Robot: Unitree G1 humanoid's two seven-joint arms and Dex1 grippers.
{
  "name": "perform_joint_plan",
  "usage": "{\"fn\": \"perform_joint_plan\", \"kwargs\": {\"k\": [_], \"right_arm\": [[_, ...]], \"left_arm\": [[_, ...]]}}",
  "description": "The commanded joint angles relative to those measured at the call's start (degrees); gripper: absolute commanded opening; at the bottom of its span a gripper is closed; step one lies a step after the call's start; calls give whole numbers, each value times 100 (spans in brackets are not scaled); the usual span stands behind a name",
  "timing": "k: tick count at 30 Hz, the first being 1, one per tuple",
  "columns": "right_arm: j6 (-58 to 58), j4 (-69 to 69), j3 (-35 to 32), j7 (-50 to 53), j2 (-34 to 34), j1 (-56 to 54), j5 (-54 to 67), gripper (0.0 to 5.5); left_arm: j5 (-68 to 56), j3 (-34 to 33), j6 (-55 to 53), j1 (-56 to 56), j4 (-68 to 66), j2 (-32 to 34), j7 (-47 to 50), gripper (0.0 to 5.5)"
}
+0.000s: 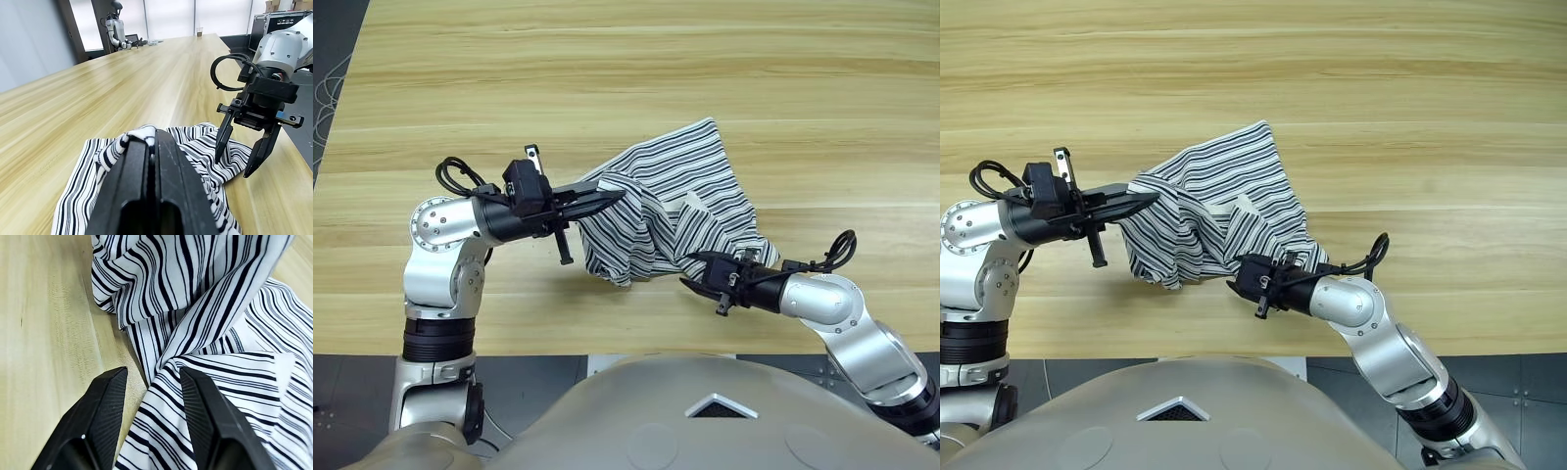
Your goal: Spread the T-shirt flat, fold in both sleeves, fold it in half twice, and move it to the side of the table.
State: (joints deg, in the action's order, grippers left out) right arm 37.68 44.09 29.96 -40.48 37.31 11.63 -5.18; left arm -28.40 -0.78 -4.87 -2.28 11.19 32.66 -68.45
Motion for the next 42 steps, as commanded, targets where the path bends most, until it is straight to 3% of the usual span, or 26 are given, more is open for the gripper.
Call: {"fn": "perform_joint_plan", "kwargs": {"k": [1, 11, 22, 28, 31, 37, 42], "right_arm": [[-58, -498, 52, -6, 96, -163, -79, 194], [-390, -999, 119, -30, 111, -177, -178, 194], [-435, -836, 90, -75, 190, -108, -167, 13], [-404, -797, 37, -73, 158, -143, -134, 13], [-359, -737, -396, -88, 128, -260, 113, 13], [-382, -1207, -1902, -206, 123, -671, 997, 13], [-503, -1473, -2066, -206, 150, -713, 1074, 13]], "left_arm": [[170, 65, 42, 187, -294, 11, 113, 13], [186, 119, 93, 217, -401, 7, 120, 13], [200, 127, 111, 269, -515, 3, 121, 10], [204, 117, 115, 271, -516, 1, 121, 10], [229, 104, 127, 307, -600, -3, 137, 10], [212, -7, 158, 409, -748, 27, 152, 10], [234, -36, 192, 397, -751, 40, 152, 10]]}}
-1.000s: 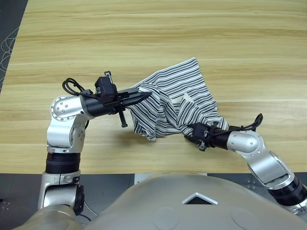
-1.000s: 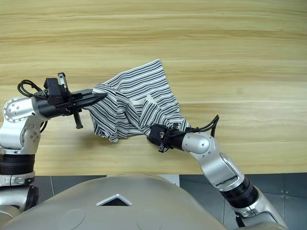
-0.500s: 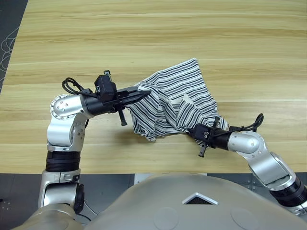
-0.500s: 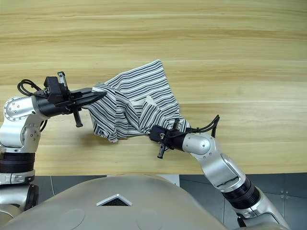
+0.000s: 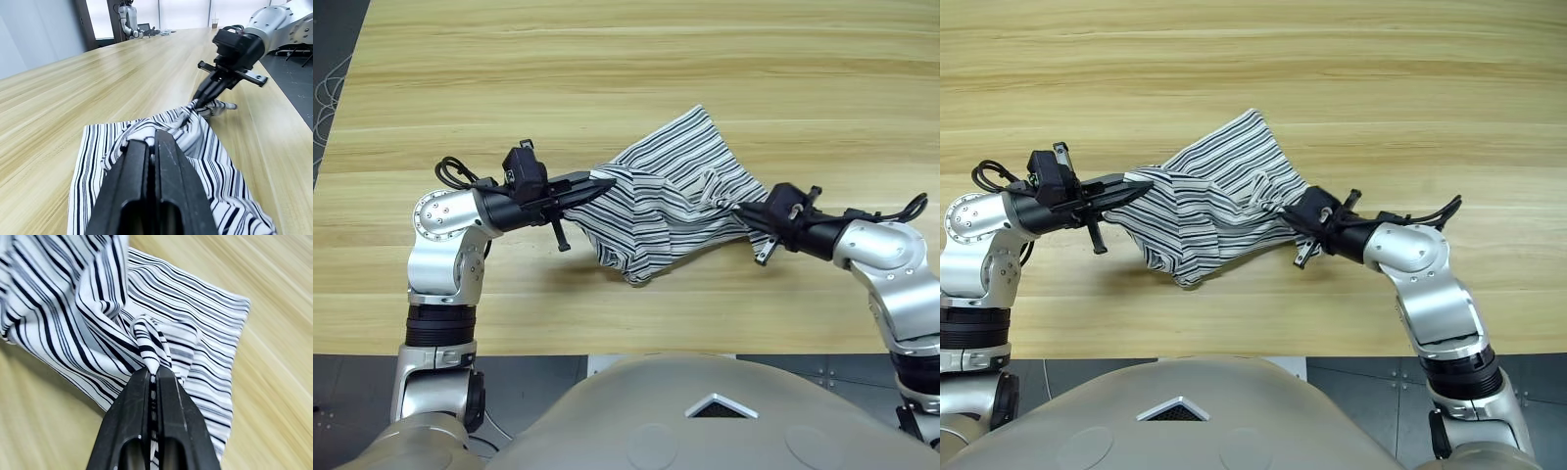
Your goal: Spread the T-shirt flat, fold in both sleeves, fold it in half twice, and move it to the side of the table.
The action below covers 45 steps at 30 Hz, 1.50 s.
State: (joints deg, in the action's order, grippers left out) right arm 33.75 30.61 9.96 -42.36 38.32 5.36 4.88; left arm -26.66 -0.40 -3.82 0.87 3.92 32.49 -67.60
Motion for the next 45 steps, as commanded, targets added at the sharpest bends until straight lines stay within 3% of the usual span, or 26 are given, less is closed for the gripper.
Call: {"fn": "perform_joint_plan", "kwargs": {"k": [1, 5, 10, 22, 25, 28, 31, 35, 39, 45], "right_arm": [[-169, -252, -96, 18, 34, -149, 31, 13], [-417, -1584, -460, 179, -383, -1080, 256, 13], [-432, -2660, -1052, -498, -629, -1708, 1308, 13], [-833, -4147, -1488, -212, -972, -2361, 1509, 13], [-1641, -5193, -1296, 63, -1374, -3050, 1129, 13], [-2730, -7214, -1336, 473, -1759, -4497, 769, 13], [-3560, -9134, -1462, 1072, -1864, -6112, 477, 13], [-3923, -10296, -1572, 1429, -1809, -7341, 255, 13], [-4060, -10598, -1657, 1062, -1745, -7601, 111, 13], [-4168, -10408, -1722, -521, -1616, -6928, 191, 13]], "left_arm": [[119, -87, 163, 112, -72, 42, 112, 10], [1127, 1, 630, 1231, -1817, -226, 1145, 10], [1537, -208, 980, 2601, -4072, -282, 1933, 10], [1597, -245, 1713, 2822, -4620, -316, 1760, 10], [2123, -58, 2332, 3447, -5180, -567, 2537, 10], [3020, 294, 2633, 4865, -6466, -742, 3831, 10], [3663, 562, 2353, 6324, -7484, -838, 4950, 10], [4114, 714, 1846, 7409, -8043, -824, 5595, 10], [4168, 652, 2082, 7548, -8129, -825, 5113, 10], [3619, 432, 3465, 6392, -7815, -598, 2368, 10]]}}
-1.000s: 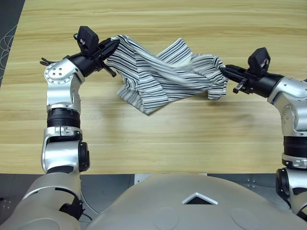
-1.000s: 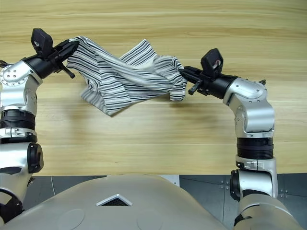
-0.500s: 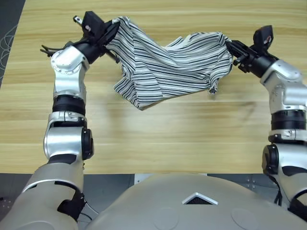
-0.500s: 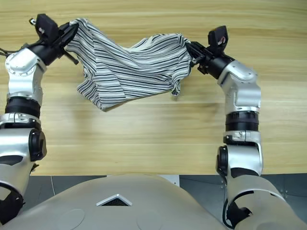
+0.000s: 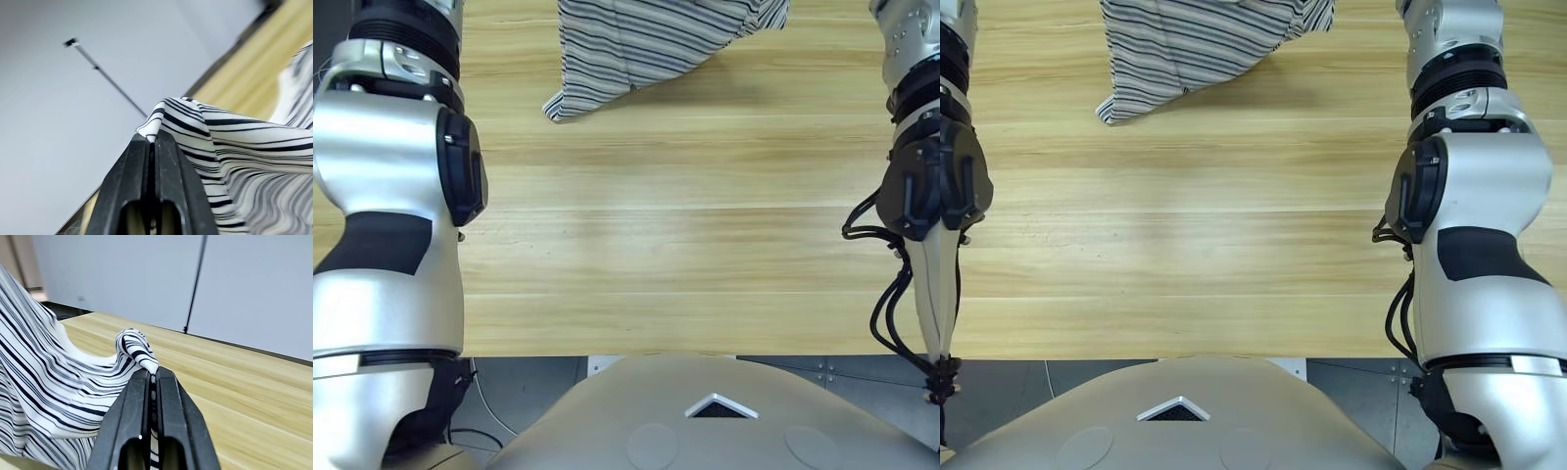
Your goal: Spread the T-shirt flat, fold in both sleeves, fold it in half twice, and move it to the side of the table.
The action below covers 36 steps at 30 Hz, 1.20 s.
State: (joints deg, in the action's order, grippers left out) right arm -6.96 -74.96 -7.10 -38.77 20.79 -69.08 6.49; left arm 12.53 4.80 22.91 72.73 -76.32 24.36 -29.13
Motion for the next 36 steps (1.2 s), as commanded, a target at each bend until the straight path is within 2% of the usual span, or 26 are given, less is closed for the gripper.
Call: {"fn": "perform_joint_plan", "kwargs": {"k": [1, 3, 5, 7, 9, 10, 14, 19, 21, 22, 27, 31, 33, 36], "right_arm": [[-139, 235, 5, -1211, 178, 724, 30, 13], [-175, 531, -48, -1979, 301, 1246, 169, 13], [-110, 840, -184, -2581, 432, 1691, 377, 13], [-22, 1116, -293, -2910, 545, 2019, 535, 13], [60, 1492, -380, -3169, 662, 2391, 703, 13], [129, 1744, -407, -3302, 706, 2602, 797, 13], [275, 2892, -207, -3875, 884, 3660, 942, 13], [477, 3970, 333, -4488, 1297, 5171, 749, 13], [627, 4319, 492, -4542, 1419, 5602, 733, 13], [689, 4463, 561, -4525, 1465, 5760, 716, 10], [1090, 4877, 702, -4643, 1682, 5981, 849, 104], [987, 4752, 691, -4860, 2007, 6020, 834, 183], [709, 4491, 768, -4843, 2202, 6051, 612, 214], [151, 3814, 949, -4696, 2486, 5982, 135, 218]], "left_arm": [[-406, -101, 1097, -1073, 331, 265, -1950, 10], [-886, -189, 1454, -1713, 760, 375, -3251, 10], [-1796, -398, 1131, -2241, 1598, 506, -4739, 10], [-2593, -555, 516, -2607, 2590, 678, -5615, 10], [-3257, -695, -146, -2940, 3714, 905, -6024, 10], [-3419, -724, -272, -3144, 4217, 1017, -6098, 10], [-3044, -374, 365, -4426, 5548, 1340, -6106, 10], [-1649, 565, 1075, -6236, 6250, 1883, -5910, 10], [-1244, 850, 1075, -6850, 6436, 2159, -5841, 10], [-1122, 948, 887, -7075, 6521, 2262, -5802, 30], [-1699, 980, 121, -7504, 7259, 2684, -5952, 108], [-2031, 940, 21, -7753, 7663, 2995, -5973, 179], [-2042, 896, 190, -7862, 7639, 3132, -5908, 183], [-1925, 767, 409, -7893, 7420, 3288, -5733, 183]]}}
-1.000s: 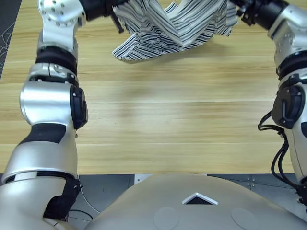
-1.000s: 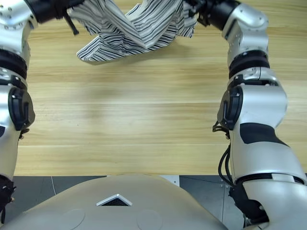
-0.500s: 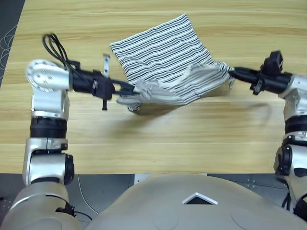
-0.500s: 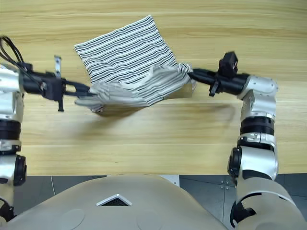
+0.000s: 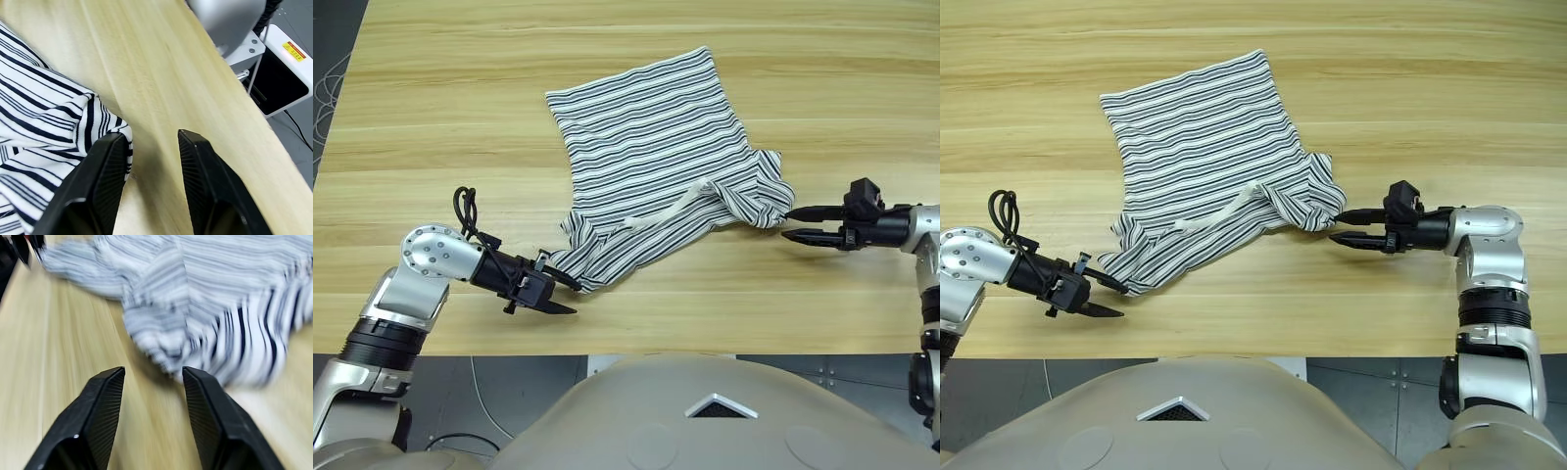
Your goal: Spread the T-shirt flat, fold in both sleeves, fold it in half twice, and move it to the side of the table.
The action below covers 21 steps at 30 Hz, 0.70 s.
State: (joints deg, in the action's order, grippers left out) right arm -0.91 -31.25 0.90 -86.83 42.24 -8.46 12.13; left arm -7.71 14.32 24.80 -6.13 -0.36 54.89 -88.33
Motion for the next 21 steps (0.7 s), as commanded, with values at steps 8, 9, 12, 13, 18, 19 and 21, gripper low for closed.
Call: {"fn": "perform_joint_plan", "kwargs": {"k": [8, 9, 12, 13, 18, 19, 21], "right_arm": [[-360, -620, -401, -36, -98, -658, 597, 218], [-200, -379, -475, -13, -239, -720, 836, 218], [156, 357, -505, 365, -675, -781, 1177, 218], [183, 576, -448, 535, -797, -752, 1158, 218], [110, 1217, 8, 1258, -1378, -676, 787, 218], [53, 1222, 127, 1400, -1474, -698, 656, 218], [-163, 1154, 397, 1732, -1687, -751, 293, 218]], "left_arm": [[-102, -303, 286, 76, 80, 450, 620, 183], [-323, -351, 226, 190, 162, 467, 566, 183], [-1578, -544, -506, 694, 752, 296, 443, 183], [-1896, -575, -778, 993, 862, 89, 556, 183], [-749, -10, -842, 2492, -652, -1461, 1578, 183], [-456, 145, -720, 2683, -1198, -1729, 1696, 183], [197, 420, -373, 3070, -2287, -2250, 2104, 183]]}}
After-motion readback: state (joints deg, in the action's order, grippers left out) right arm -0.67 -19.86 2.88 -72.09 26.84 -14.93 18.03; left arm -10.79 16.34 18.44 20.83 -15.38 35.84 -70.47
